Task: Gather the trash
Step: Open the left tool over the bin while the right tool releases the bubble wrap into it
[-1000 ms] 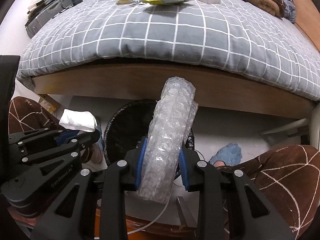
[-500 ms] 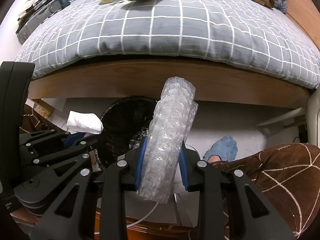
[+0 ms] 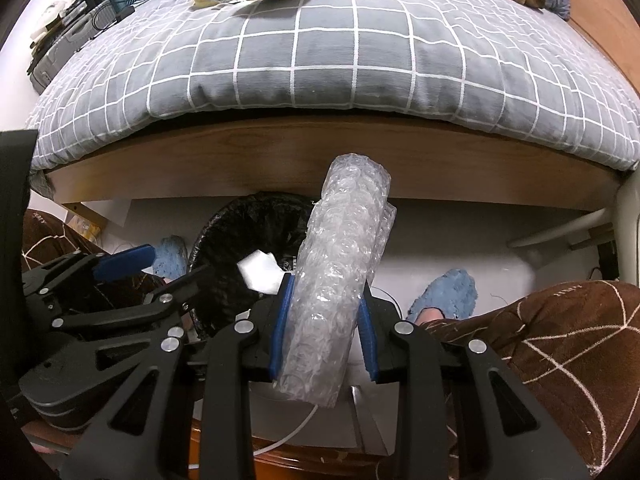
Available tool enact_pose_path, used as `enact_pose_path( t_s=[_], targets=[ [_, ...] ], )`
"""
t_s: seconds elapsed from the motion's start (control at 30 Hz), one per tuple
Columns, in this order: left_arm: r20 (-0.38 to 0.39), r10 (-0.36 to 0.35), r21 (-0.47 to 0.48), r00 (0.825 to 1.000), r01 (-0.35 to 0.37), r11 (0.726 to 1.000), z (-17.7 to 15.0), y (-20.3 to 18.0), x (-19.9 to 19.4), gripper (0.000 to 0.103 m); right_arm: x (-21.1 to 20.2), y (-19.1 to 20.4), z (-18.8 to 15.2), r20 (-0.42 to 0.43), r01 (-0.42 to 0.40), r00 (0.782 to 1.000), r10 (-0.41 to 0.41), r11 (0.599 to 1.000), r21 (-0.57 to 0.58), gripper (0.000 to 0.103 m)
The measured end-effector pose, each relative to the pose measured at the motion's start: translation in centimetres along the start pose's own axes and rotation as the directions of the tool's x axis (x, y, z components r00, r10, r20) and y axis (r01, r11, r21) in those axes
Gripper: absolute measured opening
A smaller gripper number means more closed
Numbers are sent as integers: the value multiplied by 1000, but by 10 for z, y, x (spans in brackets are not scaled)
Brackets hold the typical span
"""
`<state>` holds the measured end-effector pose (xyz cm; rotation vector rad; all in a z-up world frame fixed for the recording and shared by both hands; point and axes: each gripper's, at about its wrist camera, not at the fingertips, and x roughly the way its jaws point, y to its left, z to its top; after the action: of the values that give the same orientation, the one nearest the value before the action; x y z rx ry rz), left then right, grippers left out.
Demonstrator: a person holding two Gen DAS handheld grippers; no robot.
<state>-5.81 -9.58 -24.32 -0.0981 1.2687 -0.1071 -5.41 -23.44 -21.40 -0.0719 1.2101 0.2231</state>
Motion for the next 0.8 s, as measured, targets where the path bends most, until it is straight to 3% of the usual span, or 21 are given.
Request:
enact_pose_path(
  t_s=[0.2, 0.37, 0.8],
  targets=[
    [40, 32, -20, 999, -31, 999, 0, 12, -13, 83, 0, 5, 2, -2, -10, 1000, 10, 1000, -3, 29],
    [70, 58, -46, 996, -54, 997, 0, 26, -25, 90, 4, 11, 5, -7, -17, 1000, 17, 1000, -9, 29],
    [103, 85, -93, 991, -76, 993, -3, 57, -36, 97, 10, 25, 9, -11, -28, 1000, 28, 999, -27, 29]
  ],
)
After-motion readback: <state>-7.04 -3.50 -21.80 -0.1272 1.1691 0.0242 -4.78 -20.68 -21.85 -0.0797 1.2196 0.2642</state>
